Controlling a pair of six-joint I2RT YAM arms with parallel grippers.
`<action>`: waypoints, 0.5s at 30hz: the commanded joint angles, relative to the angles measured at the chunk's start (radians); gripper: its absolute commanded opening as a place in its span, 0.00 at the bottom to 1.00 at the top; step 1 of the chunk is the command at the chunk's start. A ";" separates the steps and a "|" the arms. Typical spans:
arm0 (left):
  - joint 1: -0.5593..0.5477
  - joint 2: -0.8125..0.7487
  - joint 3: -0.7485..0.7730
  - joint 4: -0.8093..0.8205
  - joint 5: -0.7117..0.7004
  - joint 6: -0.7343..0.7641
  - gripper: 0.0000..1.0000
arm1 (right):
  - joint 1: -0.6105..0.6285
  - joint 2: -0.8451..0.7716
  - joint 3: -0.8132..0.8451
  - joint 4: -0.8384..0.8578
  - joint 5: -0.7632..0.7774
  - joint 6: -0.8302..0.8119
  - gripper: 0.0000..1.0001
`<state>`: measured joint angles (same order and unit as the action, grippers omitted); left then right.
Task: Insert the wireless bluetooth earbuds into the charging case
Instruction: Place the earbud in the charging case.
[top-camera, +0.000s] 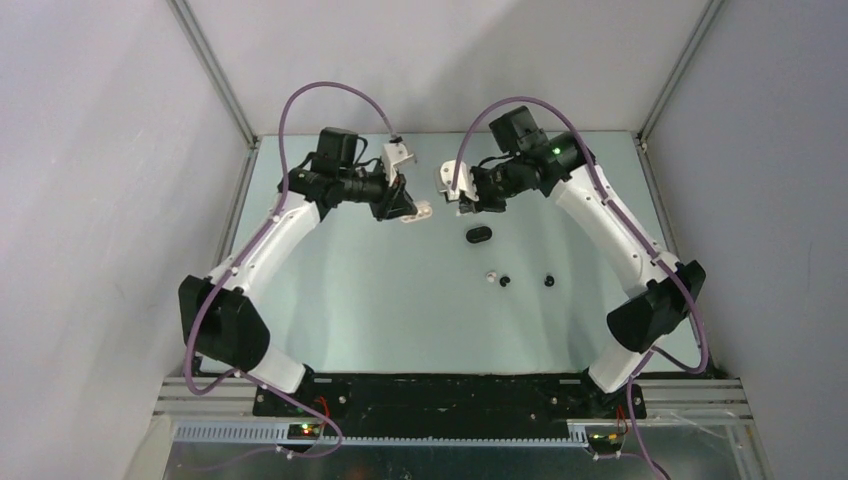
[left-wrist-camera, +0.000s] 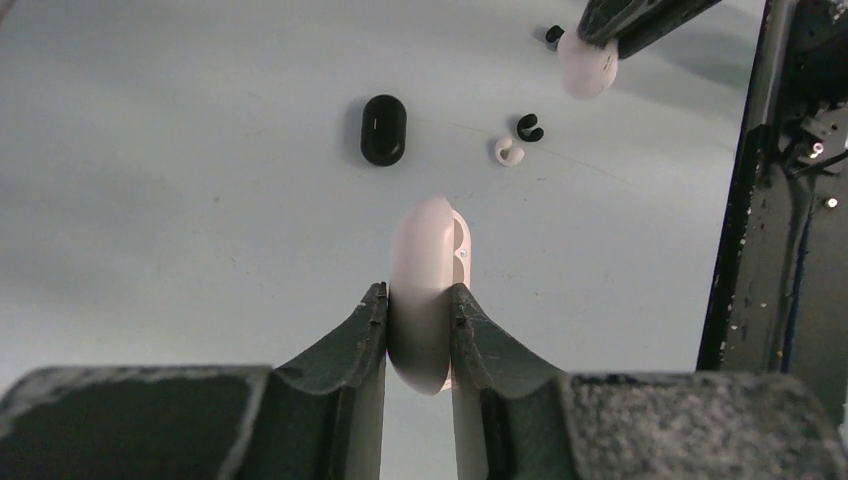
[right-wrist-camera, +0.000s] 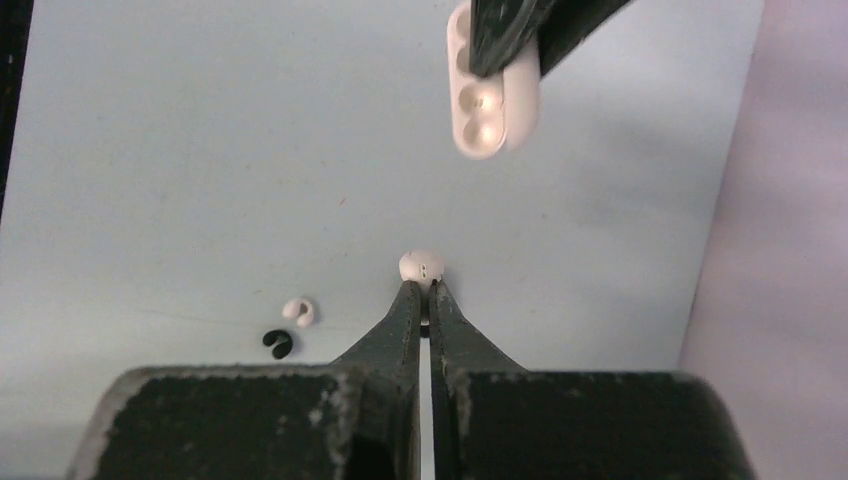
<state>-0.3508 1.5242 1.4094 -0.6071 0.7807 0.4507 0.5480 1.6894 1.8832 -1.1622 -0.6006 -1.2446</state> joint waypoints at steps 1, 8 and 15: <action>-0.021 -0.034 -0.004 0.079 0.027 0.063 0.00 | 0.064 -0.016 0.046 0.074 0.020 0.033 0.00; -0.025 -0.001 0.017 0.105 0.077 -0.088 0.00 | 0.132 -0.012 0.045 0.142 0.065 0.057 0.00; -0.024 0.007 0.018 0.114 0.096 -0.160 0.00 | 0.177 -0.018 0.007 0.218 0.153 0.026 0.00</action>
<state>-0.3710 1.5257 1.4025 -0.5323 0.8303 0.3542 0.7059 1.6894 1.8908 -1.0229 -0.5117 -1.2049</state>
